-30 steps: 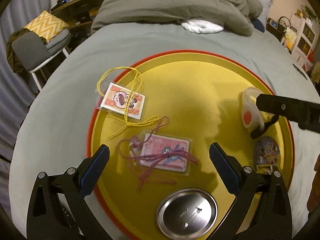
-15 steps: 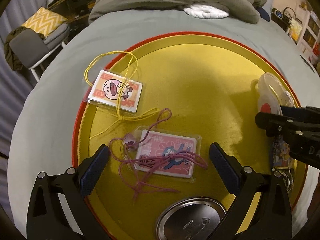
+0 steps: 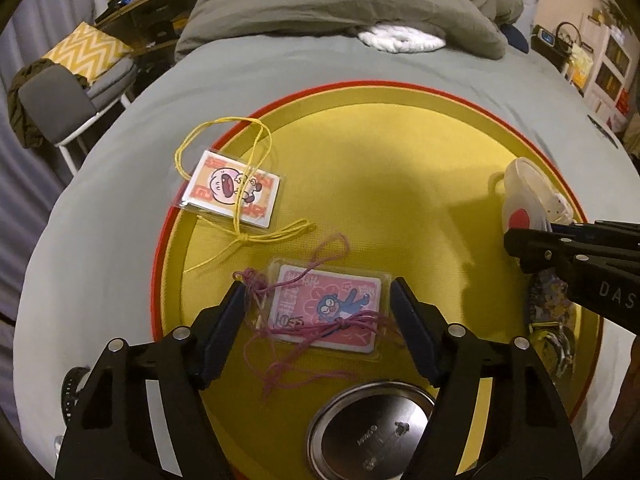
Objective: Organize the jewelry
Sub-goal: 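Grasp the white headphones with the right tool while the left tool grasps the pink card badge, then carry the headphones with the right tool while the left tool carries the pink badge off the tray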
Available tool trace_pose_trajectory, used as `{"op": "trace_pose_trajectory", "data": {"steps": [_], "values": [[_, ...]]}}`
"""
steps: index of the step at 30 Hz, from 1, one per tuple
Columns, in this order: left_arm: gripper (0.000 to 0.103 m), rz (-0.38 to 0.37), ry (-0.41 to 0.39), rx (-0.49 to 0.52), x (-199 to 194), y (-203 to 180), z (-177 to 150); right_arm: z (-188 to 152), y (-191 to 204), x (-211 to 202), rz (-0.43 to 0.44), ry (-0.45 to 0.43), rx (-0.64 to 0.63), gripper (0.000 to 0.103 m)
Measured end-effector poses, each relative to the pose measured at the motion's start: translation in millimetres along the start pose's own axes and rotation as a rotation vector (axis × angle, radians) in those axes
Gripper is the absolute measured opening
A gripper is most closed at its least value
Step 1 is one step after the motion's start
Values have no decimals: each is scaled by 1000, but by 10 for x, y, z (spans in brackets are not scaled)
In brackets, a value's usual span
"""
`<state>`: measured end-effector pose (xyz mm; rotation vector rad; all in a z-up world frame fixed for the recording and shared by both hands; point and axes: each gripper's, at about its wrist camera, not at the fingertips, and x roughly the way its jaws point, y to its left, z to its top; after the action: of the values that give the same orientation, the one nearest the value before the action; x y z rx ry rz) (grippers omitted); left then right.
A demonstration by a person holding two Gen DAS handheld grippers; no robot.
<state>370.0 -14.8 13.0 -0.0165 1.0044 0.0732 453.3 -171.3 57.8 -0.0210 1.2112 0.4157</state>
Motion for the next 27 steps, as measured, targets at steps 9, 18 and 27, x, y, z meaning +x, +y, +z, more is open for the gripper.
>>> {"op": "trace_pose_trajectory", "data": {"steps": [9, 18, 27], "values": [[66, -11, -53, -18, -282, 7, 50, 35, 21, -270, 1, -59, 9, 18], [66, -16, -137, -53, -797, 75, 86, 28, 177, -757, 19, -135, 4, 18], [65, 14, -200, -94, -1432, 331, -131, -87, 610, -1220, 69, -193, -47, 18]]}}
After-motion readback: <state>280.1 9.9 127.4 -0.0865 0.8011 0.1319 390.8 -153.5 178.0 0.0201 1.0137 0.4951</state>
